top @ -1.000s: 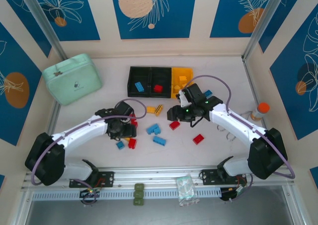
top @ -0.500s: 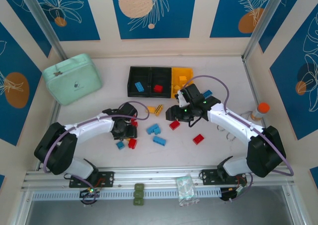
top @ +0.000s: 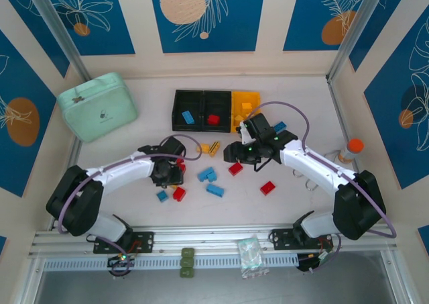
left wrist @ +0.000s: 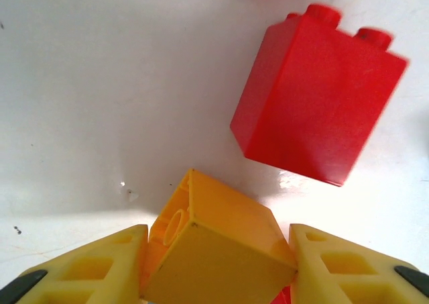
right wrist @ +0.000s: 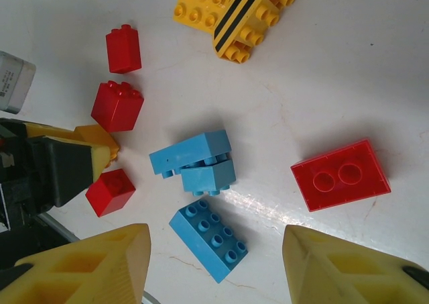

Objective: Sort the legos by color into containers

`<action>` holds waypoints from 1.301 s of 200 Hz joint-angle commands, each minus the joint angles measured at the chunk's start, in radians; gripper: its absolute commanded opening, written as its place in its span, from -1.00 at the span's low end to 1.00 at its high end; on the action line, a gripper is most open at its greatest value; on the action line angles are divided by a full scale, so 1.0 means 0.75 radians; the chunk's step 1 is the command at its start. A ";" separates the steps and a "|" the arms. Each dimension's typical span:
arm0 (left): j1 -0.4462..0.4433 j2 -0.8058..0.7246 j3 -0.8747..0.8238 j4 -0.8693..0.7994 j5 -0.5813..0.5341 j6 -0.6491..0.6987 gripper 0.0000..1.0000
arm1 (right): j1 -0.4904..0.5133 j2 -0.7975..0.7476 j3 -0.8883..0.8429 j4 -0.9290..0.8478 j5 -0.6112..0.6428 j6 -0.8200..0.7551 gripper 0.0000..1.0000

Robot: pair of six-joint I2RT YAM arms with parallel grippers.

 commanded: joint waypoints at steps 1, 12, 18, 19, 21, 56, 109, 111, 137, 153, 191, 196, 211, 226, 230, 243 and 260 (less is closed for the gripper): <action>0.010 -0.052 0.095 -0.064 -0.024 0.042 -0.14 | -0.010 -0.062 -0.039 0.000 -0.022 0.023 0.10; 0.010 -0.054 0.132 -0.076 -0.016 0.053 -0.15 | -0.024 -0.083 -0.057 0.007 -0.038 0.029 0.10; 0.006 -0.052 0.154 -0.078 -0.010 0.057 -0.15 | -0.033 -0.094 -0.068 0.011 -0.047 0.034 0.10; 0.006 -0.052 0.157 -0.078 -0.008 0.058 -0.15 | -0.035 -0.096 -0.069 0.011 -0.047 0.035 0.10; 0.008 -0.051 0.165 -0.078 -0.006 0.058 -0.15 | -0.038 -0.100 -0.075 0.013 -0.051 0.037 0.10; -0.012 0.029 0.321 -0.060 0.043 0.082 -0.14 | -0.108 -0.197 -0.162 0.033 -0.094 0.070 0.10; -0.070 0.305 0.677 -0.036 0.105 0.139 -0.15 | -0.270 -0.348 -0.260 -0.047 -0.060 0.099 0.12; -0.073 0.316 0.692 -0.036 0.106 0.141 -0.15 | -0.278 -0.354 -0.265 -0.054 -0.056 0.101 0.12; -0.093 0.502 0.938 -0.049 0.141 0.175 -0.14 | -0.399 -0.436 -0.308 -0.119 -0.024 0.132 0.12; -0.102 0.629 1.112 -0.081 0.154 0.198 -0.15 | -0.471 -0.492 -0.342 -0.144 -0.023 0.152 0.12; -0.110 0.917 1.549 -0.186 0.177 0.245 -0.15 | -0.582 -0.586 -0.401 -0.169 -0.063 0.178 0.12; -0.110 0.956 1.608 -0.204 0.179 0.248 -0.15 | -0.588 -0.592 -0.405 -0.173 -0.063 0.178 0.12; -0.112 1.065 1.786 -0.247 0.183 0.258 -0.15 | -0.600 -0.605 -0.419 -0.178 -0.060 0.182 0.12; -0.113 1.181 1.967 -0.283 0.192 0.264 -0.15 | -0.611 -0.613 -0.434 -0.178 -0.071 0.189 0.12; -0.112 1.209 2.013 -0.291 0.193 0.265 -0.15 | -0.614 -0.615 -0.437 -0.176 -0.073 0.190 0.12; -0.113 1.303 2.163 -0.311 0.196 0.270 -0.15 | -0.622 -0.617 -0.446 -0.176 -0.081 0.194 0.12; -0.111 1.404 2.320 -0.308 0.194 0.270 -0.15 | -0.630 -0.623 -0.461 -0.174 -0.087 0.198 0.12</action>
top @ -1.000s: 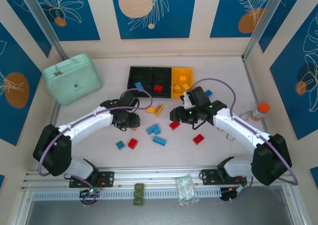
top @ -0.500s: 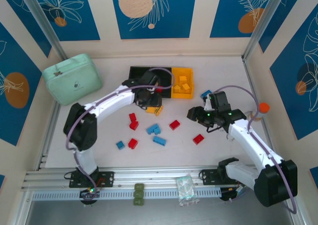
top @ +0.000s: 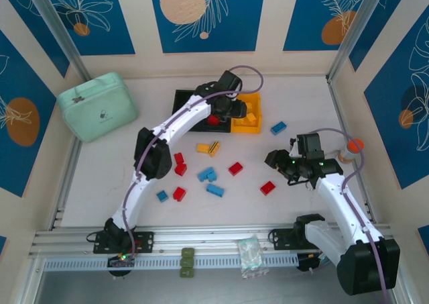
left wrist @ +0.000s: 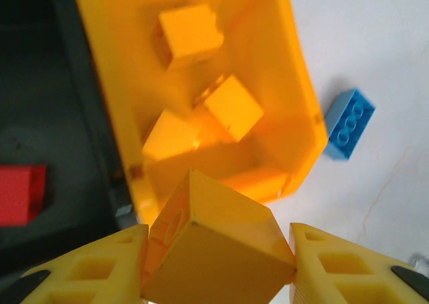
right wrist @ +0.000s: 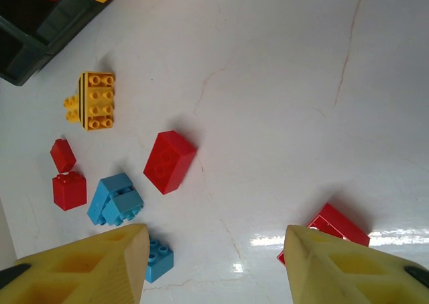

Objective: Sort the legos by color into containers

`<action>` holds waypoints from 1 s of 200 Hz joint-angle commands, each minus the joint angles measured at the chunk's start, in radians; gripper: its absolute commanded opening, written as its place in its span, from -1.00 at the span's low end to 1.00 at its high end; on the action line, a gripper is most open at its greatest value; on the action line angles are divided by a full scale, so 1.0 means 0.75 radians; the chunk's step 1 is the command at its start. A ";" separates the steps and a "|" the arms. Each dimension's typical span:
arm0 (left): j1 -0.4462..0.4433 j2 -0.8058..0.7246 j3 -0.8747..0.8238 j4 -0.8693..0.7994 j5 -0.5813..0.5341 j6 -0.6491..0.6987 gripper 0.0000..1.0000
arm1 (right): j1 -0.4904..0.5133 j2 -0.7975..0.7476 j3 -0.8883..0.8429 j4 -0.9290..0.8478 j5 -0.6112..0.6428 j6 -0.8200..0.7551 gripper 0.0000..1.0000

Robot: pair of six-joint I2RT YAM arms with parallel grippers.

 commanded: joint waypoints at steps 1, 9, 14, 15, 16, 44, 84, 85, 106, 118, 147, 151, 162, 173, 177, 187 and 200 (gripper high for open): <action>-0.011 0.122 0.210 -0.076 0.027 0.031 -0.15 | -0.015 -0.024 -0.028 -0.033 -0.048 0.022 0.12; -0.011 0.149 0.241 -0.048 0.023 0.033 -0.16 | -0.018 -0.027 -0.034 -0.031 -0.051 0.022 0.12; -0.012 0.162 0.247 -0.025 0.016 0.032 -0.16 | -0.021 -0.028 -0.037 -0.031 -0.053 0.022 0.12; -0.012 0.164 0.247 -0.020 0.015 0.031 -0.16 | -0.021 -0.028 -0.038 -0.031 -0.053 0.023 0.12; -0.011 0.165 0.247 -0.015 0.014 0.031 -0.16 | -0.021 -0.028 -0.038 -0.031 -0.053 0.024 0.12; -0.006 0.211 0.248 0.125 0.009 0.037 -0.16 | -0.037 -0.029 -0.049 -0.029 -0.065 0.017 0.12; 0.002 0.288 0.316 0.204 -0.004 0.035 -0.16 | -0.065 -0.029 -0.048 -0.035 -0.078 0.003 0.12; 0.003 0.289 0.318 0.205 -0.005 0.035 -0.16 | -0.066 -0.029 -0.047 -0.036 -0.078 0.004 0.12; 0.009 0.301 0.319 0.219 -0.017 0.040 -0.05 | -0.074 -0.028 -0.053 -0.032 -0.082 0.001 0.12; 0.011 0.299 0.319 0.221 -0.022 0.046 0.06 | -0.075 -0.029 -0.056 -0.029 -0.084 0.004 0.12; 0.011 0.270 0.318 0.213 -0.017 0.062 0.28 | -0.075 -0.022 -0.059 -0.015 -0.094 0.008 0.12; 0.012 0.264 0.317 0.209 -0.013 0.064 0.29 | -0.075 -0.020 -0.059 -0.013 -0.096 0.010 0.12; 0.011 0.243 0.318 0.194 -0.001 0.070 0.30 | -0.074 -0.020 -0.059 -0.008 -0.103 0.012 0.12; 0.010 0.219 0.314 0.176 0.008 0.074 0.31 | -0.071 -0.021 -0.056 -0.006 -0.102 0.015 0.12; 0.009 0.205 0.311 0.169 0.013 0.078 0.31 | -0.072 -0.019 -0.055 -0.006 -0.102 0.016 0.12; 0.003 0.175 0.303 0.144 0.026 0.086 0.31 | -0.067 -0.020 -0.049 -0.008 -0.102 0.014 0.12; -0.003 0.116 0.255 0.127 0.052 0.100 0.30 | -0.057 -0.020 -0.037 -0.013 -0.091 0.008 0.12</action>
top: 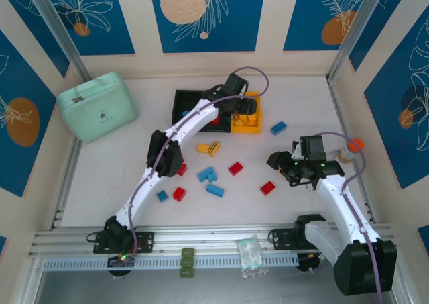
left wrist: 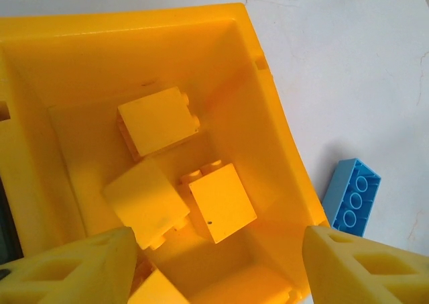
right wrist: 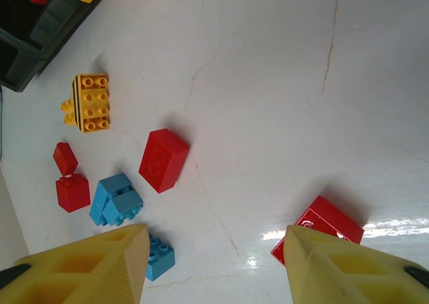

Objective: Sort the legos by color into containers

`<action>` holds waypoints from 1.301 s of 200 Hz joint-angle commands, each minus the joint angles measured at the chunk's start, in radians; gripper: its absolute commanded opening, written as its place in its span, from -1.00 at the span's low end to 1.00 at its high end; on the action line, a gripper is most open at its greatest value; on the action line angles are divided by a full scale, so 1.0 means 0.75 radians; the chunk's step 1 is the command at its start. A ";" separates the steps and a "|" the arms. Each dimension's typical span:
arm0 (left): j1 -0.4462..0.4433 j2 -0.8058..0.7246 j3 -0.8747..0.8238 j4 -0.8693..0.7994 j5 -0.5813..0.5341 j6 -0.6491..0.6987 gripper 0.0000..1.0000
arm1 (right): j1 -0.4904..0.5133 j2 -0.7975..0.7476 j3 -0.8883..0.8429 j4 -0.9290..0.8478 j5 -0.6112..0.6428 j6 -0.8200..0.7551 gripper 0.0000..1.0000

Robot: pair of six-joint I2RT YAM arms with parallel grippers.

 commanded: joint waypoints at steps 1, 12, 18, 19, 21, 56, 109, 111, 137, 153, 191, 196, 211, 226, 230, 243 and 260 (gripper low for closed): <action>-0.007 -0.165 -0.017 -0.055 0.054 0.054 0.30 | 0.013 -0.011 -0.001 -0.011 -0.028 0.004 0.12; -0.014 -0.240 -0.101 -0.060 0.075 0.059 0.29 | 0.018 -0.009 0.015 -0.022 -0.014 -0.003 0.12; -0.019 -0.284 -0.165 -0.052 0.087 0.061 0.30 | 0.020 -0.007 0.028 -0.030 -0.005 -0.007 0.12; -0.019 -0.295 -0.177 -0.051 0.088 0.063 0.30 | 0.020 -0.007 0.028 -0.030 -0.005 -0.007 0.12; -0.020 -0.314 -0.202 -0.048 0.094 0.063 0.30 | 0.021 -0.007 0.032 -0.033 -0.001 -0.007 0.12; -0.025 -0.679 -0.750 0.108 0.144 0.072 0.30 | 0.036 0.013 0.093 -0.075 0.056 -0.020 0.12; -0.025 -1.138 -1.452 0.266 0.163 0.051 0.30 | 0.103 0.098 0.171 -0.106 0.147 0.000 0.15; -0.024 -1.150 -1.475 0.269 0.161 0.052 0.30 | 0.109 0.102 0.173 -0.106 0.151 0.002 0.15; -0.026 -1.315 -1.720 0.309 0.141 0.012 0.30 | 0.143 0.179 0.222 -0.115 0.232 0.026 0.21; -0.024 -1.410 -1.853 0.347 0.139 -0.019 0.31 | 0.129 0.266 0.280 -0.126 0.280 0.035 0.23; -0.024 -1.590 -2.077 0.418 0.173 -0.080 0.31 | 0.033 0.528 0.484 -0.132 0.363 0.050 0.25; -0.025 -1.608 -2.097 0.419 0.174 -0.084 0.31 | 0.020 0.564 0.508 -0.125 0.367 0.050 0.25; -0.025 -1.661 -2.158 0.430 0.171 -0.098 0.31 | -0.014 0.686 0.608 -0.111 0.378 0.052 0.25; -0.026 -1.709 -2.211 0.444 0.184 -0.113 0.31 | -0.037 0.817 0.720 -0.122 0.406 0.054 0.26; -0.025 -1.719 -2.223 0.444 0.185 -0.117 0.31 | -0.041 0.859 0.752 -0.128 0.416 0.054 0.27; -0.027 -1.752 -2.253 0.447 0.179 -0.130 0.32 | -0.059 0.973 0.853 -0.143 0.437 0.059 0.27; -0.028 -1.778 -2.288 0.460 0.173 -0.161 0.31 | -0.076 1.108 0.967 -0.145 0.422 0.060 0.29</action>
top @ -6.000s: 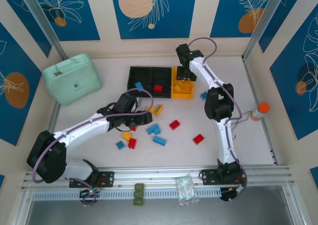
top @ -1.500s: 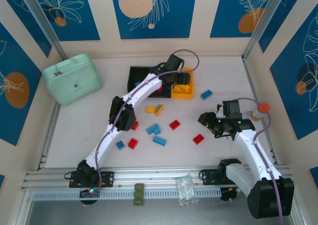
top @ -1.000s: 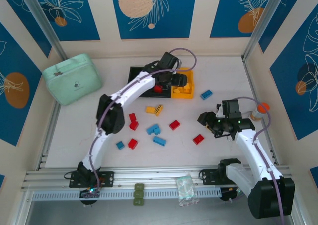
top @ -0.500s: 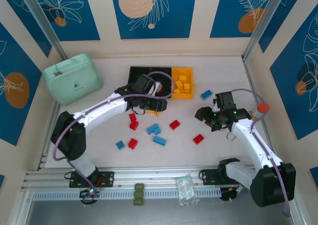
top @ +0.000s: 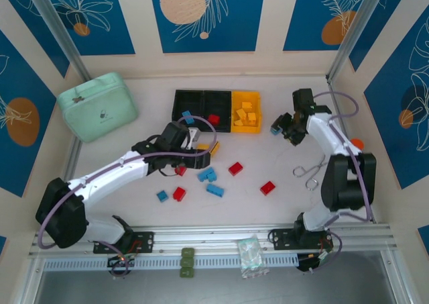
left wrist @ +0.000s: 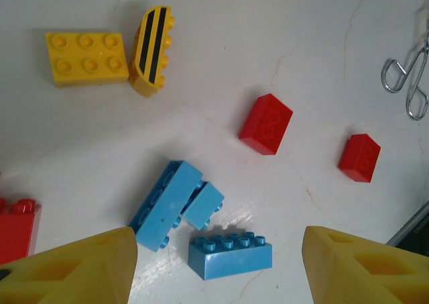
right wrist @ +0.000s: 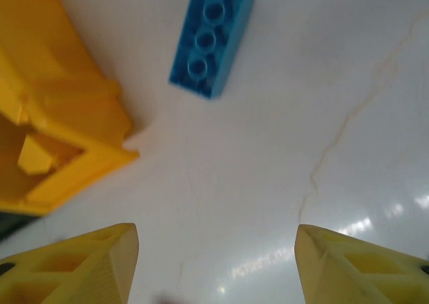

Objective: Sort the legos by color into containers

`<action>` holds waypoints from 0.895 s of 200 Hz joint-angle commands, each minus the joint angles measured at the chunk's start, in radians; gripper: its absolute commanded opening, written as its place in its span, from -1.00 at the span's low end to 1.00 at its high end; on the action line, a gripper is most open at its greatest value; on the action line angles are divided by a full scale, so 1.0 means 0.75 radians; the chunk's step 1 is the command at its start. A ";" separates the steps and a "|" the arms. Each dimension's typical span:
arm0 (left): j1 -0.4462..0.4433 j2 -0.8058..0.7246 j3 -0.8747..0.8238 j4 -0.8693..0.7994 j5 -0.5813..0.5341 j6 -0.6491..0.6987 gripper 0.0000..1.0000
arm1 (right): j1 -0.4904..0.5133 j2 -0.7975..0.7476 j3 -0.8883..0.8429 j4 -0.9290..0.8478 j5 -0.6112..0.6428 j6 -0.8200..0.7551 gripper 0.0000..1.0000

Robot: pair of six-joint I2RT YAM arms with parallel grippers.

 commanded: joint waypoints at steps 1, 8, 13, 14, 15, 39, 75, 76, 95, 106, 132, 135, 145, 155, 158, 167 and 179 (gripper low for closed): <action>-0.013 -0.053 -0.052 0.045 0.023 -0.056 0.32 | -0.024 0.149 0.138 -0.040 0.026 0.020 0.29; -0.013 -0.056 -0.062 0.052 0.023 -0.068 0.32 | -0.028 0.209 0.187 -0.050 0.029 0.021 0.30; -0.012 -0.057 -0.069 0.054 0.021 -0.076 0.32 | -0.032 0.251 0.227 -0.064 0.024 0.022 0.31; -0.012 -0.057 -0.070 0.055 0.021 -0.077 0.32 | -0.032 0.259 0.235 -0.064 0.023 0.023 0.31; -0.013 -0.057 -0.071 0.055 0.022 -0.078 0.32 | -0.033 0.267 0.243 -0.069 0.022 0.024 0.31; -0.012 -0.057 -0.086 0.060 0.015 -0.100 0.32 | -0.038 0.432 0.380 -0.103 -0.007 0.032 0.32; -0.013 -0.043 -0.088 0.050 -0.002 -0.105 0.31 | -0.037 0.592 0.492 -0.133 -0.022 0.038 0.34; -0.013 -0.042 -0.088 0.050 -0.002 -0.105 0.31 | -0.038 0.597 0.495 -0.134 -0.023 0.037 0.34; -0.013 -0.031 -0.086 0.051 -0.005 -0.104 0.31 | -0.034 0.656 0.522 -0.131 -0.029 0.033 0.31; -0.013 -0.025 -0.084 0.050 -0.008 -0.104 0.31 | -0.034 0.676 0.530 -0.129 -0.033 0.029 0.23; -0.014 -0.016 -0.088 0.057 -0.008 -0.113 0.30 | -0.035 0.671 0.514 -0.108 -0.050 0.023 -0.03; -0.012 -0.015 -0.088 0.060 -0.008 -0.112 0.30 | -0.034 0.668 0.511 -0.110 -0.049 0.021 -0.06; -0.014 -0.011 -0.088 0.060 -0.008 -0.113 0.30 | -0.033 0.656 0.508 -0.108 -0.047 0.015 -0.14; -0.013 -0.008 -0.089 0.059 -0.009 -0.112 0.30 | -0.031 0.635 0.500 -0.110 -0.044 0.007 -0.20; -0.012 -0.009 -0.089 0.060 -0.012 -0.113 0.30 | -0.030 0.629 0.497 -0.108 -0.043 0.005 -0.21; -0.012 -0.012 -0.090 0.059 -0.013 -0.114 0.30 | -0.028 0.598 0.484 -0.107 -0.040 -0.006 -0.25; -0.013 -0.019 -0.099 0.065 -0.021 -0.122 0.30 | -0.020 0.552 0.461 -0.102 -0.033 -0.021 -0.28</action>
